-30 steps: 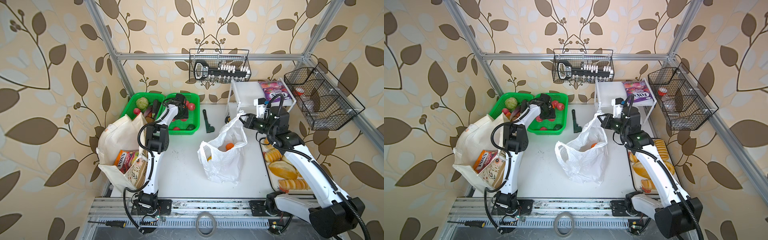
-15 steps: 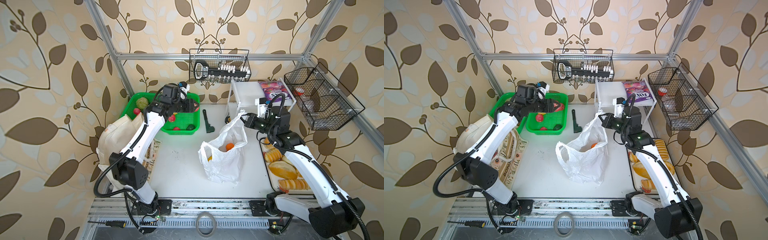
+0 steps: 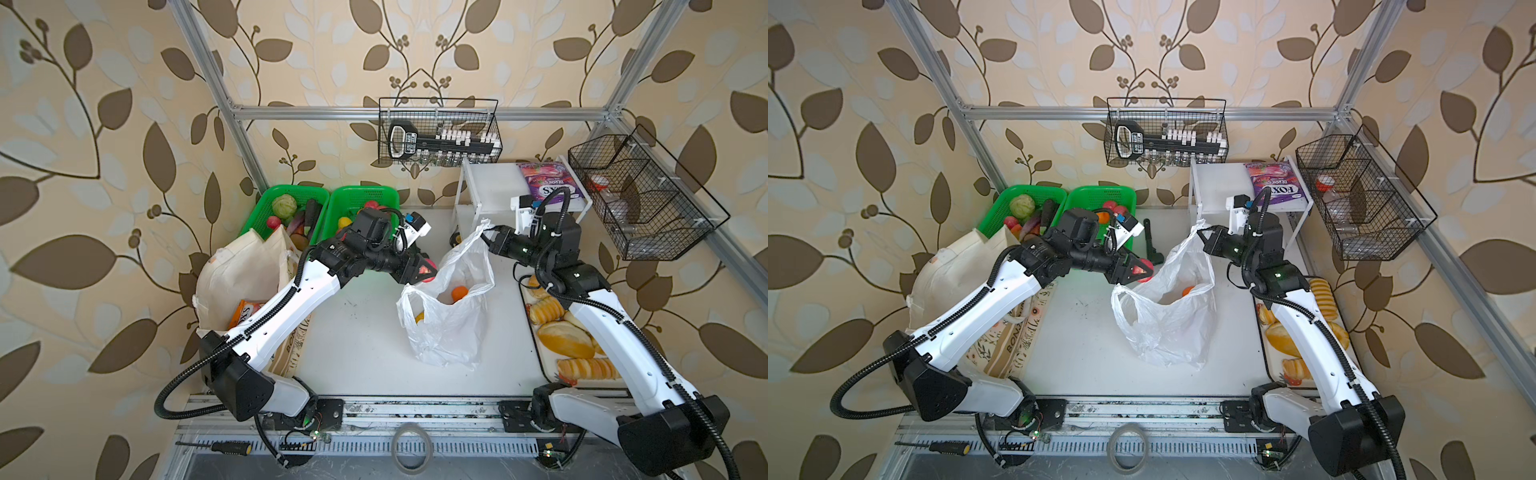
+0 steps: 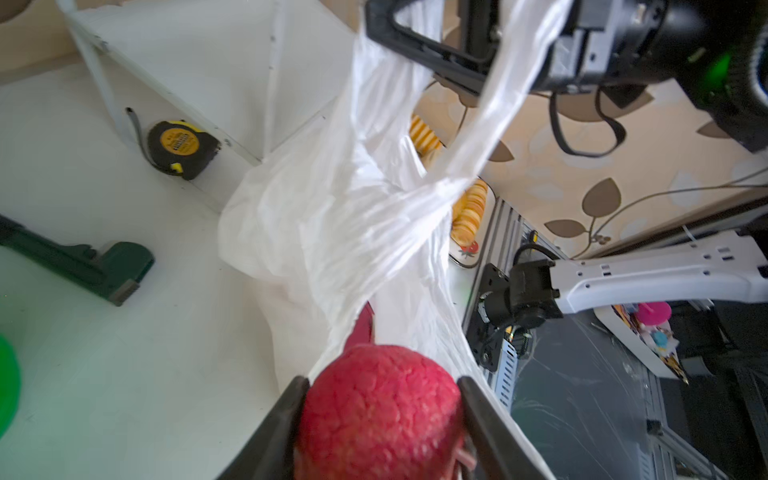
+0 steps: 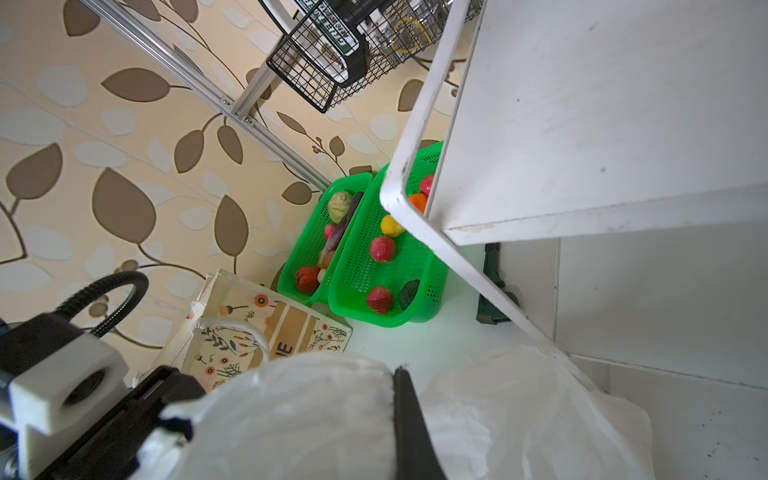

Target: Place the mixed food into the grocery bags and tie them

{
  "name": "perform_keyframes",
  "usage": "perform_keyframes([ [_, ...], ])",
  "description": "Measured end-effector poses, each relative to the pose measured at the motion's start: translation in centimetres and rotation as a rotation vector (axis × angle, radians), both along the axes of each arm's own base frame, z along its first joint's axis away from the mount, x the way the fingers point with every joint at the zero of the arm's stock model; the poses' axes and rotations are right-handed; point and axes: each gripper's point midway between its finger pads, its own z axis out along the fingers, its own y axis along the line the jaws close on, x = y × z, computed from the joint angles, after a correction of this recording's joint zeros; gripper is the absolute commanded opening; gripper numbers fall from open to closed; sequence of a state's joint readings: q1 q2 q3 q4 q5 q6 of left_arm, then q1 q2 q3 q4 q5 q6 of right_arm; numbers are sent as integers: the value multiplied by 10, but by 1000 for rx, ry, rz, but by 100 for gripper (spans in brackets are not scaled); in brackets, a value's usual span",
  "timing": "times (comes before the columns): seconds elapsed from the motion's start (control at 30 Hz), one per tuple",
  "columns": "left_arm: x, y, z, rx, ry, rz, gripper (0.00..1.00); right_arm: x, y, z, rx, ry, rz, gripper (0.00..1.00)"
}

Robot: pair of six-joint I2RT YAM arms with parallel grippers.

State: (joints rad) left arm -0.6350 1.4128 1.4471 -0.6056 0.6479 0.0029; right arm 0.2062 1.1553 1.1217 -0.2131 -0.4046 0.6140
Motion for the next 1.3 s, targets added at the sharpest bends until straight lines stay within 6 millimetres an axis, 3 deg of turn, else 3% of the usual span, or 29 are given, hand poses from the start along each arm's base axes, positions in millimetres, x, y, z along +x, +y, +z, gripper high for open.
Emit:
perform_keyframes([
  [0.17,-27,-19,-4,16,-10,-94,46,0,0,0,7,4,-2,0],
  [0.27,-31,-31,-15,48,-16,-114,46,0,0,0,10,6,-3,0],
  [0.5,-8,-45,-56,186,-54,-21,57,0,1,2,14,1,0,0],
  [0.77,13,-44,-54,202,-117,72,83,0,1,1,15,2,4,0],
  [0.93,12,-42,-31,151,-170,85,84,0,1,1,16,1,5,0],
  [1.17,0,-29,34,9,-305,99,87,-1,3,3,20,-4,16,0],
  [1.3,0,-31,51,-26,-362,88,94,-2,4,3,23,-4,23,0],
])
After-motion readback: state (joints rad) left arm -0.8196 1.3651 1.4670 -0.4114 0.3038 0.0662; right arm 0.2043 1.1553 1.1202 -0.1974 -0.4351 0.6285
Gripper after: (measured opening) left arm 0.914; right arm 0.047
